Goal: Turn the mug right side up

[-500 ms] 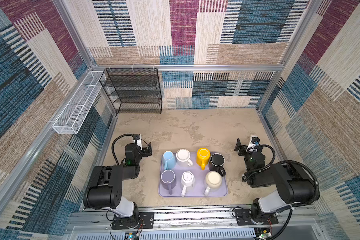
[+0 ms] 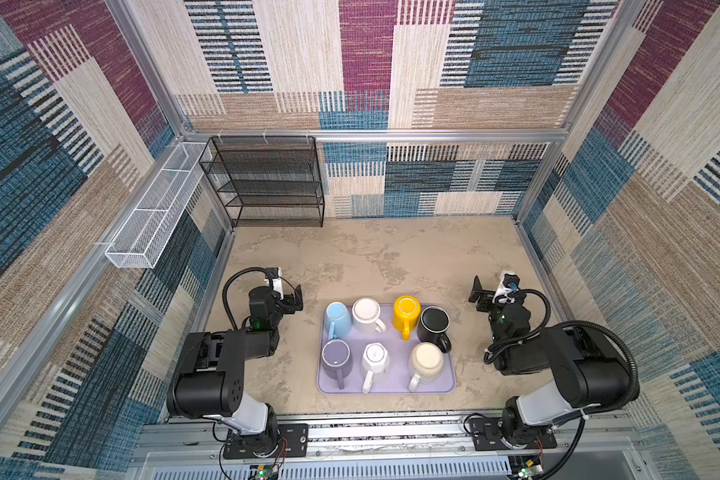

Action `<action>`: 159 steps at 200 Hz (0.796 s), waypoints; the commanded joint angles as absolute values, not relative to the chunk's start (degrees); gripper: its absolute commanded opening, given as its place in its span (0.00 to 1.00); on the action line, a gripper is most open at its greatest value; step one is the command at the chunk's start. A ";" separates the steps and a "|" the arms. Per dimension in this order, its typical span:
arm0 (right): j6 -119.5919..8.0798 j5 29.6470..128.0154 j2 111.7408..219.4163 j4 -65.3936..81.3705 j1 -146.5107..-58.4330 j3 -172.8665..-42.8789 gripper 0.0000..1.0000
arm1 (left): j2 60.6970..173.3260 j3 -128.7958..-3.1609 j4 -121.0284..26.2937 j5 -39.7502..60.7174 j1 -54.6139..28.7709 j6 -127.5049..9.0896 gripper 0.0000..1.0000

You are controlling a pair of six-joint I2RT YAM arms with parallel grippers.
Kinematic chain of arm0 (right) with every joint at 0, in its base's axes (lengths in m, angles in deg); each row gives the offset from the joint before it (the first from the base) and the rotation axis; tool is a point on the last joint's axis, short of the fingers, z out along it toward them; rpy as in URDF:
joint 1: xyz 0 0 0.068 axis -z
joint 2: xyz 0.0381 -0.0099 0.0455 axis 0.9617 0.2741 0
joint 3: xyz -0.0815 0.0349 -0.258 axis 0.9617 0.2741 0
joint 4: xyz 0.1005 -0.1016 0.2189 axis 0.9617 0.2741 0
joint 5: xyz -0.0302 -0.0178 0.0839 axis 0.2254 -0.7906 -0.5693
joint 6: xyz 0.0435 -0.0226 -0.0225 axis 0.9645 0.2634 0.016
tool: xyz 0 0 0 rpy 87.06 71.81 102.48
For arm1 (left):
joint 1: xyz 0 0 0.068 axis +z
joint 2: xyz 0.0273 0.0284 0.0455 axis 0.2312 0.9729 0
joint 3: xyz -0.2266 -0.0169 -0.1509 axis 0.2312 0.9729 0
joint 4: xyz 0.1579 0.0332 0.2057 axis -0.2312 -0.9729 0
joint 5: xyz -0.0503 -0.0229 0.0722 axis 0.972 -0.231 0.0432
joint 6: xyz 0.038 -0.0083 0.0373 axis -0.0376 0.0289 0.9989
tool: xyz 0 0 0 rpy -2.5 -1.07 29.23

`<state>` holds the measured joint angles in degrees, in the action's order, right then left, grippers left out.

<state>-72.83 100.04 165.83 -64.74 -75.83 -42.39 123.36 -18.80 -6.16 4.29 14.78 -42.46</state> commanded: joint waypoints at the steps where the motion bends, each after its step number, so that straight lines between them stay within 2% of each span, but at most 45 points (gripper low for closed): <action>1: -72.54 100.75 165.84 -66.42 -75.76 -42.66 1.00 | 123.37 -19.03 -5.80 4.63 14.87 -40.58 0.99; 114: -72.53 100.66 165.71 -66.46 -75.76 -42.53 1.00 | 123.45 -19.20 -5.98 4.83 14.95 -40.58 1.00; 133: -72.50 100.65 165.75 -66.41 -75.76 -42.55 1.00 | 123.35 -19.11 -5.80 4.54 14.88 -40.49 0.95; 159: -72.56 100.66 165.60 -66.74 -75.76 -42.31 1.00 | 122.58 -20.20 -7.99 1.20 14.77 -41.53 0.99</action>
<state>-72.83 100.04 165.83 -64.74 -75.83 -42.41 123.36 -18.93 -6.20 4.25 14.84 -42.46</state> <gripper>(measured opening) 0.995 0.991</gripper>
